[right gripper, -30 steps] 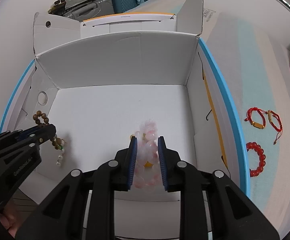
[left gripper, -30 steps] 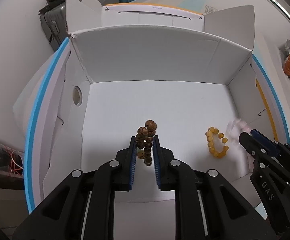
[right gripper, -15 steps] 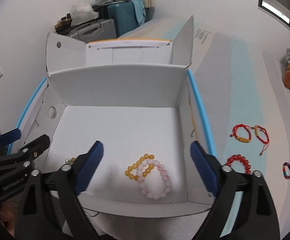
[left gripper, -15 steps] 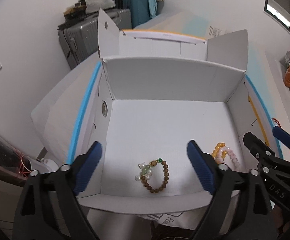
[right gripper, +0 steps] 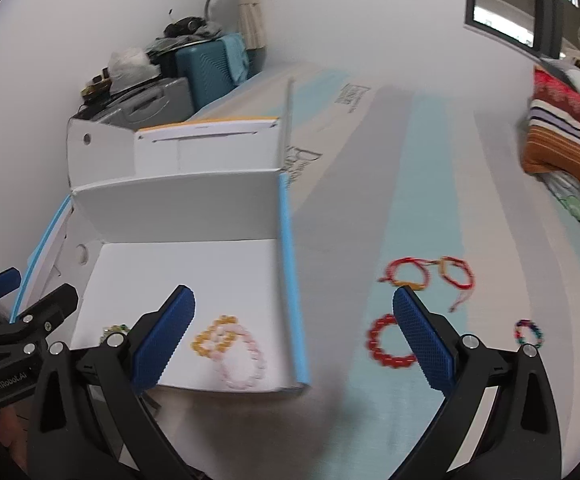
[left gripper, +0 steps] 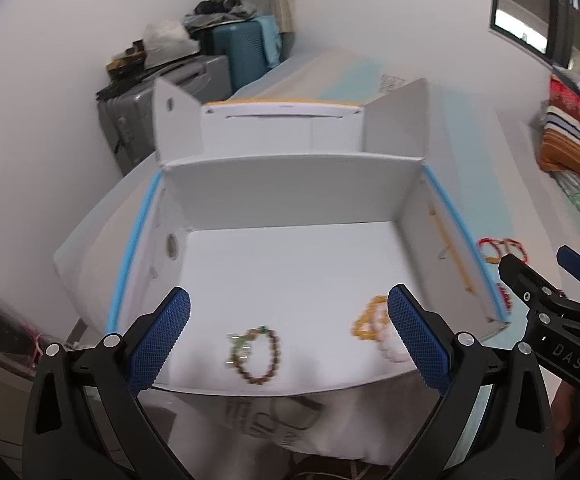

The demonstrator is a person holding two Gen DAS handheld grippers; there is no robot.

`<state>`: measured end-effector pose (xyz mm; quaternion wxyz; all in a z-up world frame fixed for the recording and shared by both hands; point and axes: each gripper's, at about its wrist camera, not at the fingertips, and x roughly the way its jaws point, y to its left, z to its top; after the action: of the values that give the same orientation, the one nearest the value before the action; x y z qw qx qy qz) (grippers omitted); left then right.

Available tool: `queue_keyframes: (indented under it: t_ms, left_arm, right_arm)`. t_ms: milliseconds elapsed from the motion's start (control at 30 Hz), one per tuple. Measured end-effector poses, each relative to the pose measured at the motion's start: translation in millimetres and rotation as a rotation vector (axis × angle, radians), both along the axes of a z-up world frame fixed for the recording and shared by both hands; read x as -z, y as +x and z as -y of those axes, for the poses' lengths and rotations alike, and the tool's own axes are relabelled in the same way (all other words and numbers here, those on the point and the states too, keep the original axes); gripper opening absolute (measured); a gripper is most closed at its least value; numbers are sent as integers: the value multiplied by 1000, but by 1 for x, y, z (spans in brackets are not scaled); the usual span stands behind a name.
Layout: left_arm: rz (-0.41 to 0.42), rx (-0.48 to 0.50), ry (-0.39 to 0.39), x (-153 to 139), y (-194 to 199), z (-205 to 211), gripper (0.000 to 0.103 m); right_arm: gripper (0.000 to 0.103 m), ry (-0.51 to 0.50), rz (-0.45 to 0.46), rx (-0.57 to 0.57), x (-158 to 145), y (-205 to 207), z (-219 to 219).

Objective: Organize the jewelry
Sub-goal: 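Lower both bracelets into the box and open both tools, then move both tools away from the box toward the bracelets on the bed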

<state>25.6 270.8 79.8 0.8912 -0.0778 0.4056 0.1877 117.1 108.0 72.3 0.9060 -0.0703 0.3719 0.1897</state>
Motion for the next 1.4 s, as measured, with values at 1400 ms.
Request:
queue_keyframes:
  t_ms: [1400]
  left_arm:
    - [-109,434,-73,71,137,260,97]
  right_arm:
    - [95,44,-160,422,77,83,303]
